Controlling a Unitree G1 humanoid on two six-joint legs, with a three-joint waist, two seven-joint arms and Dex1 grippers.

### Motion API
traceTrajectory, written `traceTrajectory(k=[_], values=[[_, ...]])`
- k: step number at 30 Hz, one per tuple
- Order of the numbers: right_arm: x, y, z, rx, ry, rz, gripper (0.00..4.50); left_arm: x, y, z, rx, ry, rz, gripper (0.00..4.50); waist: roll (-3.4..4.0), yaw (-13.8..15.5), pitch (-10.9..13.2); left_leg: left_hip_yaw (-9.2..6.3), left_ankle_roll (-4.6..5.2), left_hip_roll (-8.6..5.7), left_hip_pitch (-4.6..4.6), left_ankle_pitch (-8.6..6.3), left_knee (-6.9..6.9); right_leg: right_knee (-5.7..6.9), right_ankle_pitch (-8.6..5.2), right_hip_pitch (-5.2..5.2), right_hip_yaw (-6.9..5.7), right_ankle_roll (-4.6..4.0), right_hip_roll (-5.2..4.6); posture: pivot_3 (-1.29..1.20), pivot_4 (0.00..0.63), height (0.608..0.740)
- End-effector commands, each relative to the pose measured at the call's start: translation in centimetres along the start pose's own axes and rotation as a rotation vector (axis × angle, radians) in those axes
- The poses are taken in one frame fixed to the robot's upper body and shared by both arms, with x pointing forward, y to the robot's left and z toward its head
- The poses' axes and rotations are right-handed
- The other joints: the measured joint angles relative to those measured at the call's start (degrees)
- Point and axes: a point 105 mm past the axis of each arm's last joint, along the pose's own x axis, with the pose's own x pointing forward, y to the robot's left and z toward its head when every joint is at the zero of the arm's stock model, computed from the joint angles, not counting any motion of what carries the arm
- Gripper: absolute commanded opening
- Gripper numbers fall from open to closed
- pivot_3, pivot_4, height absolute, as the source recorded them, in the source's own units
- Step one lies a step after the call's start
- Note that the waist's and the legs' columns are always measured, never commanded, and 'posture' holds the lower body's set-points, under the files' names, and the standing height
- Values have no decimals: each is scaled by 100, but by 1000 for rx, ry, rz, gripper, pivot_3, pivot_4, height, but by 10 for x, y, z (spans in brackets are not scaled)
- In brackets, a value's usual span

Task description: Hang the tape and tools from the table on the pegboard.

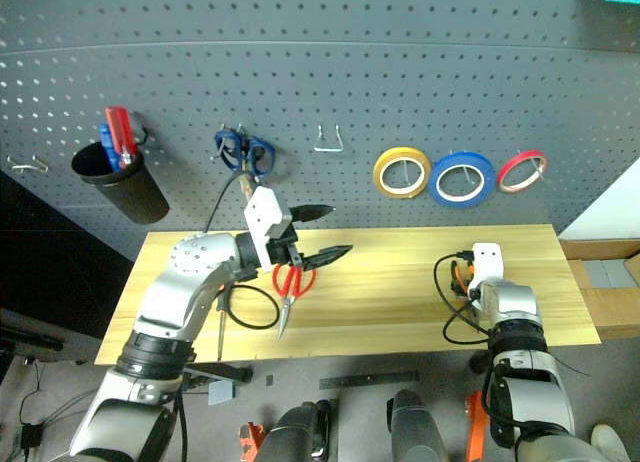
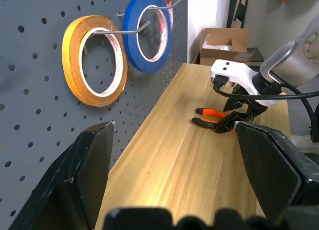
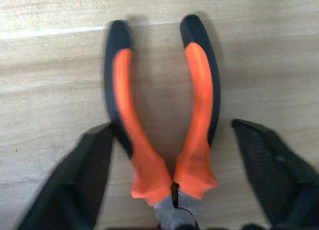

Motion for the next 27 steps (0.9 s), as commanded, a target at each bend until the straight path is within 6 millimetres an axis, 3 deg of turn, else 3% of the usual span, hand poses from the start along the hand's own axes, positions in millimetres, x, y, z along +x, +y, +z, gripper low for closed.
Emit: traceTrajectory(k=[1,5,8,11,17,21,27], values=[[0,0,-2,-8,-5,-5,2464,-13,3,9,81,-27,35,4144,0,0,0,0,0,0,1,0,0,2,0,0,0,0,0,-136,237,740],[-11,9,10,-16,-71,14,2464,-27,9,4,71,-15,80,4144,0,9,0,-1,-1,1,1,0,0,7,0,-4,0,0,0,-131,235,740],[-35,26,23,-60,-163,59,2464,-41,11,7,36,-45,98,4144,1,3,0,1,-1,3,-4,0,-2,12,-1,-18,3,0,0,-128,236,740],[-68,54,31,-106,-252,139,2463,-56,14,10,-30,-84,121,4144,3,-3,0,3,-2,6,-21,1,-1,22,-1,-44,7,0,-1,-130,237,740],[-158,138,44,-357,-578,375,2463,-84,27,14,-57,-110,255,4144,3,-2,0,-6,-11,11,-51,6,2,36,-1,-76,-2,0,2,-121,237,740],[-196,170,77,-362,-784,445,2463,-99,36,17,-59,-114,334,4144,2,14,0,-10,-22,8,-49,15,7,36,2,-73,-4,-4,2,-98,230,740],[-235,198,153,-320,-1072,525,2463,-118,51,29,-46,-160,453,4144,-2,55,-2,-27,-36,8,-48,45,3,39,14,-75,-19,-19,4,-57,214,740]])
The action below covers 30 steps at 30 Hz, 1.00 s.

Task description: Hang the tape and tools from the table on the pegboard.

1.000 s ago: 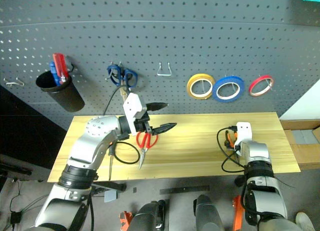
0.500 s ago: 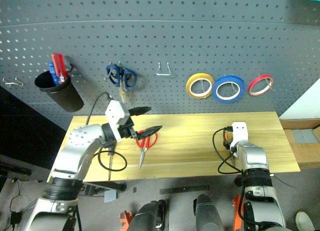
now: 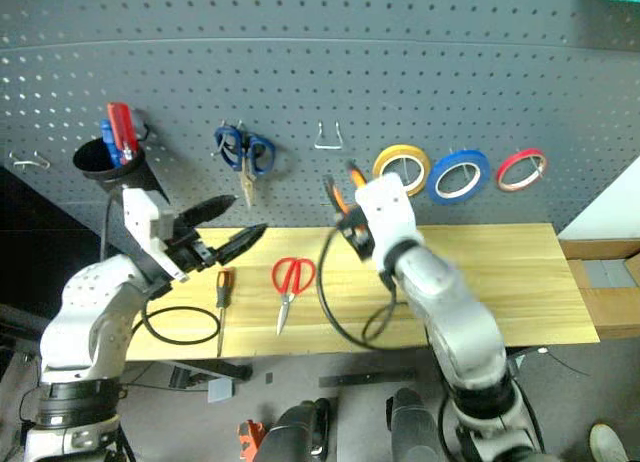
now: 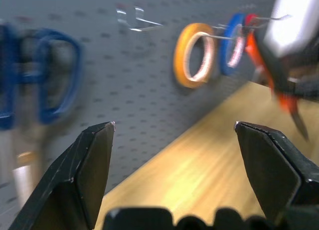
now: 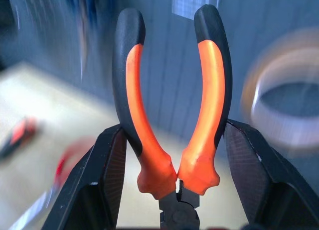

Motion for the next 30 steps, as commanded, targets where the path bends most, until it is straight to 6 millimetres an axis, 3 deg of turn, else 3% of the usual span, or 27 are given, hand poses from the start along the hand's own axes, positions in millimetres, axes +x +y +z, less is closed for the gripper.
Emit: traceTrajectory(k=[1,9,15,19,23,30], values=[[14,-7,41,0,-180,-5,2463,-6,8,25,54,-70,45,4144,-3,6,-2,-2,-2,0,1,2,-4,2,2,-2,-2,-3,1,-52,213,740],[57,-6,90,-27,-371,16,2463,-9,11,35,61,-95,84,4144,-8,42,-5,-1,-4,-6,-8,2,-15,6,4,-17,0,-7,-2,10,187,740],[74,-13,104,-71,-475,-6,2462,6,0,46,76,-138,45,4144,-16,131,-10,-2,-9,-5,-8,4,-18,10,5,-21,-1,-8,-1,53,172,740],[84,-19,95,-103,-476,-16,2462,11,-2,50,74,-155,40,4144,-24,193,-15,-2,-13,-7,-8,7,-15,13,7,-20,-1,-11,0,58,169,740],[94,-29,68,-143,-446,-47,2461,19,-4,51,71,-169,24,4144,-26,207,-16,-1,-28,-6,-8,16,-16,13,7,-21,-1,-11,1,59,167,740],[100,-44,40,-191,-398,-96,2461,31,-7,53,67,-188,-3,4144,-27,211,-17,3,-40,-5,-8,23,-17,16,8,-22,1,-13,3,47,170,740]])
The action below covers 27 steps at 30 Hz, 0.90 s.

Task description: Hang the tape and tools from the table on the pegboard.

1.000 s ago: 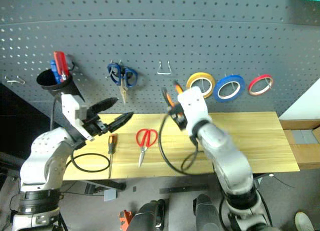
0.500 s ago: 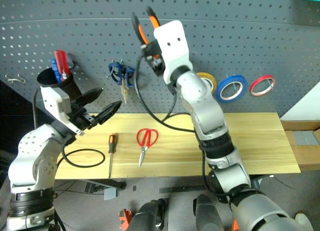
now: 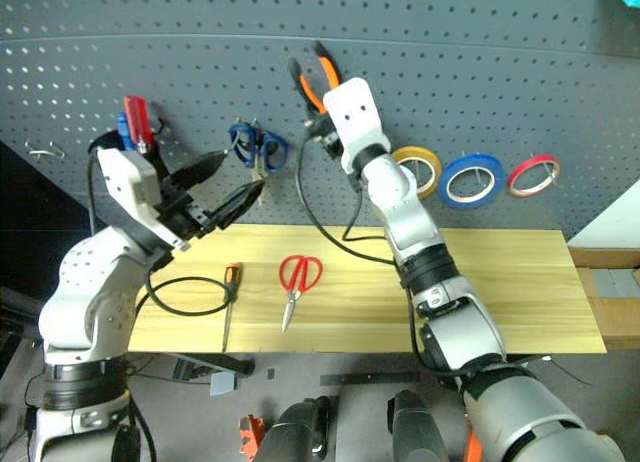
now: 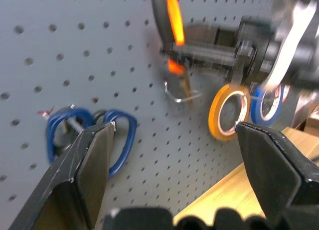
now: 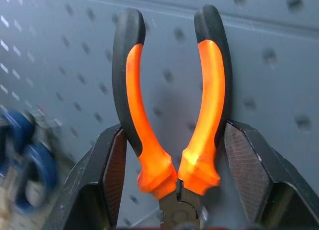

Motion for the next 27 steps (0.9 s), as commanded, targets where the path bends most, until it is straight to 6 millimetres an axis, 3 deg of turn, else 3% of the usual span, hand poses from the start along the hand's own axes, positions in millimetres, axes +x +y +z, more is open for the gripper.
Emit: traceTrajectory(k=[1,5,11,18,24,27], values=[[2,-12,14,-15,-60,-42,2461,5,-2,10,30,-43,-20,4144,0,-2,0,0,-1,2,0,1,0,0,0,0,0,0,2,45,170,740],[-3,-10,0,7,-3,-45,2460,6,-3,8,27,-42,-23,4144,-1,1,-1,-2,-4,2,0,3,3,3,2,1,-1,-3,3,39,169,740],[-12,-9,-16,7,84,-53,4405,5,-3,2,27,-16,-15,4144,-2,2,-2,-5,0,2,1,8,8,12,8,3,-2,-9,3,31,167,740],[-28,-4,-32,-16,228,-16,4463,-1,0,-21,26,97,58,4144,-1,-2,-2,-9,14,4,3,20,7,15,26,3,-2,-9,7,22,173,740],[-65,34,-43,90,403,263,4463,-20,1,-75,-14,396,205,4144,-1,-14,-7,-9,16,5,3,20,5,13,27,3,-2,-9,8,11,181,740],[-95,60,-35,205,454,464,4463,-45,-4,-119,-132,632,304,4144,-1,-12,-7,-11,17,5,2,20,4,10,27,4,-3,-9,8,7,186,740]])
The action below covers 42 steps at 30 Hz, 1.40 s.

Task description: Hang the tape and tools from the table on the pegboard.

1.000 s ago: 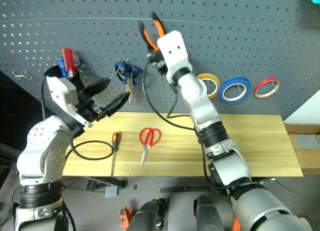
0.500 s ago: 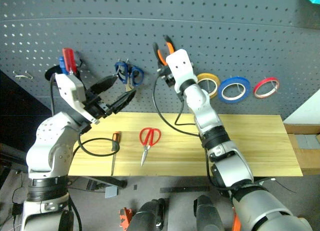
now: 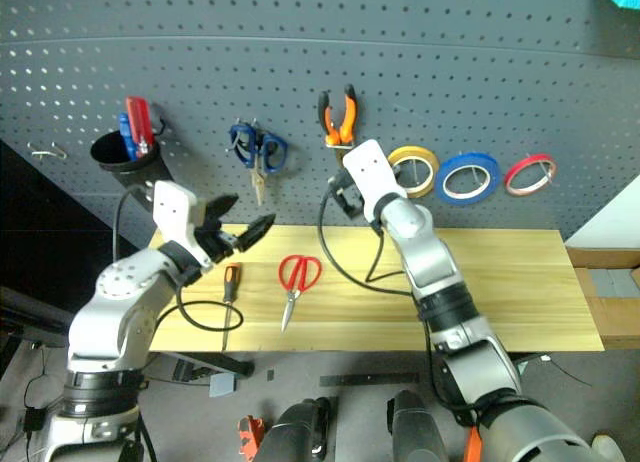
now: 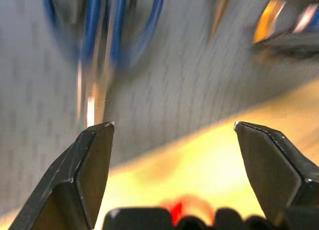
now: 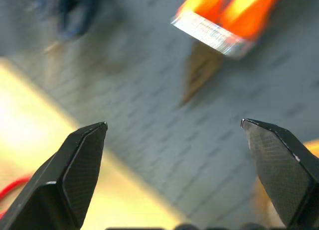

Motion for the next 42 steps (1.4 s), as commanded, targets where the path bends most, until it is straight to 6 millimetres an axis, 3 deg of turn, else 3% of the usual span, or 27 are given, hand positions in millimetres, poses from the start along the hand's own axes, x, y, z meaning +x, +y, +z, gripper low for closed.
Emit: traceTrajectory(k=[1,8,14,24,27,36,38,42], values=[[-24,37,14,58,-9,230,4463,-5,2,-39,-90,206,107,4144,0,0,0,-2,0,-1,-1,0,0,0,0,0,-1,0,0,6,188,740],[-47,64,-2,62,76,353,4463,1,-19,-96,-155,443,112,4144,-4,21,-3,-16,2,-1,5,10,6,3,1,10,-13,1,0,0,194,740],[-51,76,-5,34,95,398,4463,20,-25,-113,-152,532,131,4144,-12,60,-8,-18,0,-3,5,31,7,-7,16,16,-16,5,-1,-9,197,740],[-51,72,-2,27,91,378,4463,49,-29,-126,-190,582,161,4144,-21,93,-14,-18,1,-8,3,32,5,-12,24,16,-18,8,-8,-31,200,740],[-51,70,-2,26,92,371,4500,53,-29,-131,-205,592,175,3519,-22,92,-15,-17,1,-9,4,32,5,-12,25,16,-18,9,-10,-36,199,740],[-58,67,-8,58,127,383,4500,58,-40,-134,-160,580,108,602,-23,91,-27,-17,2,-10,5,33,7,-13,25,20,-17,10,-11,-53,198,740],[-59,66,-8,60,130,382,4500,58,-40,-133,-148,564,104,274,-23,88,-29,-16,2,-9,5,33,6,-13,25,20,-18,10,-11,-54,198,740],[-62,65,-9,60,133,381,4500,55,-41,-125,-129,462,84,267,-23,81,-29,-15,2,-9,5,33,5,-15,25,19,-16,10,-12,-57,199,740]])
